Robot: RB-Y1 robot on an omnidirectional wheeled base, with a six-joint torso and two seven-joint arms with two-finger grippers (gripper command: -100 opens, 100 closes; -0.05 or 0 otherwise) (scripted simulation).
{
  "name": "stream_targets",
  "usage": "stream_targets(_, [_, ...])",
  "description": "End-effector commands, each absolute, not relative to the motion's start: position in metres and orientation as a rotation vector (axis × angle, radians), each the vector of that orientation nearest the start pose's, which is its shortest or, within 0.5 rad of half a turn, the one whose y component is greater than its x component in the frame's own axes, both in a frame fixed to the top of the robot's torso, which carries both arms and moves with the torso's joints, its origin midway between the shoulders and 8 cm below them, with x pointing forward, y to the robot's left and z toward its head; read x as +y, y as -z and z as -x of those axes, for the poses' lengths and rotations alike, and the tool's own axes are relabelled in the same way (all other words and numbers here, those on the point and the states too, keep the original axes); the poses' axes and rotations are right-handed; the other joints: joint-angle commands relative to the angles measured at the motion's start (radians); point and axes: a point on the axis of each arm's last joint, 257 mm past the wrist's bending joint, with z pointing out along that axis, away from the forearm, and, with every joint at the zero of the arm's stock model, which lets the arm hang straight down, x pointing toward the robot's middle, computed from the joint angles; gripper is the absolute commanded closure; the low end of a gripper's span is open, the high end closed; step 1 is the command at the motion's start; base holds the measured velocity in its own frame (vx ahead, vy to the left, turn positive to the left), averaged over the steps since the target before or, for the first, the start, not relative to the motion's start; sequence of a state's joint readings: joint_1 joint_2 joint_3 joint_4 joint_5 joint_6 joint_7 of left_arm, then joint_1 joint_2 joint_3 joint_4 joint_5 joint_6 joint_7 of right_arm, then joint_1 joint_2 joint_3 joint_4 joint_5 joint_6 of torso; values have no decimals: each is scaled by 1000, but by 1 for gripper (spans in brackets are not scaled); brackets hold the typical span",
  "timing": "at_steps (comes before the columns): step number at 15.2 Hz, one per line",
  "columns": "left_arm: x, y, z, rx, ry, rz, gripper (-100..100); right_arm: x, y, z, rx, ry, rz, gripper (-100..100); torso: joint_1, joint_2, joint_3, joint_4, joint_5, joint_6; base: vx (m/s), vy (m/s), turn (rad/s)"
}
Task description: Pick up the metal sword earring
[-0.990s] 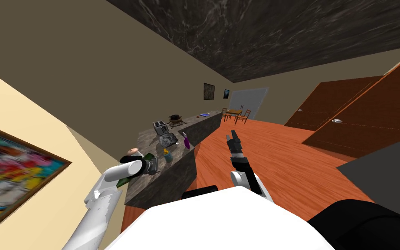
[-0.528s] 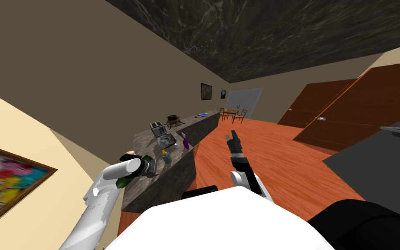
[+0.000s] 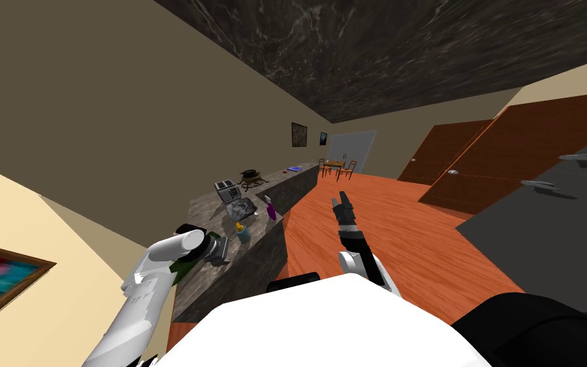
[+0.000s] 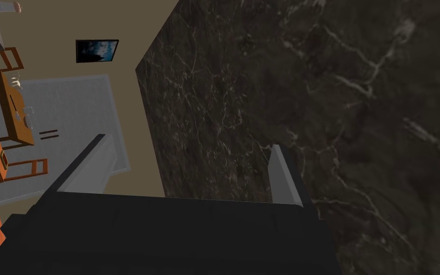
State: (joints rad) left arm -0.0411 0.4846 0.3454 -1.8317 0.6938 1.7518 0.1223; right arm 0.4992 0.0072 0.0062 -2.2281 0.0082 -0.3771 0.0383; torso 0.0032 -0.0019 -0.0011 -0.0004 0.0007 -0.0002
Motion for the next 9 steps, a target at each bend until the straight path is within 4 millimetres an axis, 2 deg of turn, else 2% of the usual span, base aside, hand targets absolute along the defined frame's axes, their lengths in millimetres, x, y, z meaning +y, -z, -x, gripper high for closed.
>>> stream_targets(1, [371,321,-338,1929,455,2434,-100,-283,24,-372,741,-1226,-783,0,0,0,0,0,0,0,14,39,-80])
stream_targets(5, [368,319,-330,1965,428,2468,-100,-283,24,-372,741,-1226,-783,0,0,-1,-1,0,0,0,15,26,-65])
stream_targets(6, [369,320,-334,1951,440,2455,-100,-283,24,-372,741,-1226,-783,0,-1,0,0,0,0,0,-7,6,-21])
stream_targets(9, [368,335,-337,1944,436,2464,-100,-283,24,-372,741,-1226,-783,0,-3,1,1,0,0,0,-12,-4,-35])
